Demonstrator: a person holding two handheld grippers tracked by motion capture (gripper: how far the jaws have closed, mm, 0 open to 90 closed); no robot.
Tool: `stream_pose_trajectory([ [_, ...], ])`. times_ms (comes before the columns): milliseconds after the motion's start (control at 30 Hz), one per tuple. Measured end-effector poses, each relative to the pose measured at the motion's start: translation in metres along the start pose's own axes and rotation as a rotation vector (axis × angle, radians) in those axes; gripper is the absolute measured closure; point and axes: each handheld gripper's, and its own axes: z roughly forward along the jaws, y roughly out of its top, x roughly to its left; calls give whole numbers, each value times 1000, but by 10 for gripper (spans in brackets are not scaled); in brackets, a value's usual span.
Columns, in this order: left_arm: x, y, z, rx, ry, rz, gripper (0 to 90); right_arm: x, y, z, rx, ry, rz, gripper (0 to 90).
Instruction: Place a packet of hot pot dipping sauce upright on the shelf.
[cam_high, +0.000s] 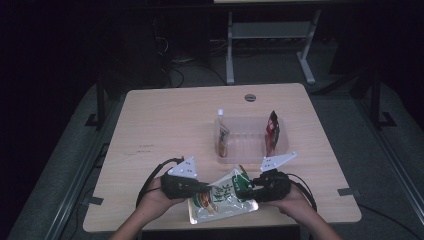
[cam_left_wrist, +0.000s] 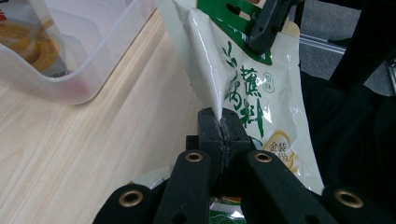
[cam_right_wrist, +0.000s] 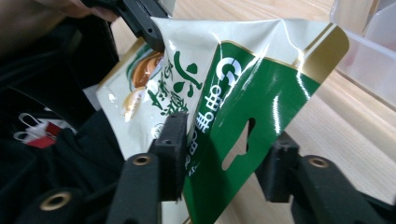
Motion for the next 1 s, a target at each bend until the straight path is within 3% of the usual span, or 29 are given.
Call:
stream_pose_trajectory([
  [400,4,-1,2,-3,10,9,894,-1,0,1,-3,57,-7,864],
  [667,14,-8,4,-10,2,-15,877,1,0,0,-43,126,-6,897],
  [767,16,-9,5,-15,15,-24,828,1,1,-1,-59,140,-9,898],
  [933,18,-9,3,-29,66,-44,665,0,2,-4,-91,155,-9,898],
  [1000,18,-9,-1,-40,82,-46,653,1,2,-5,-108,157,-6,899],
])
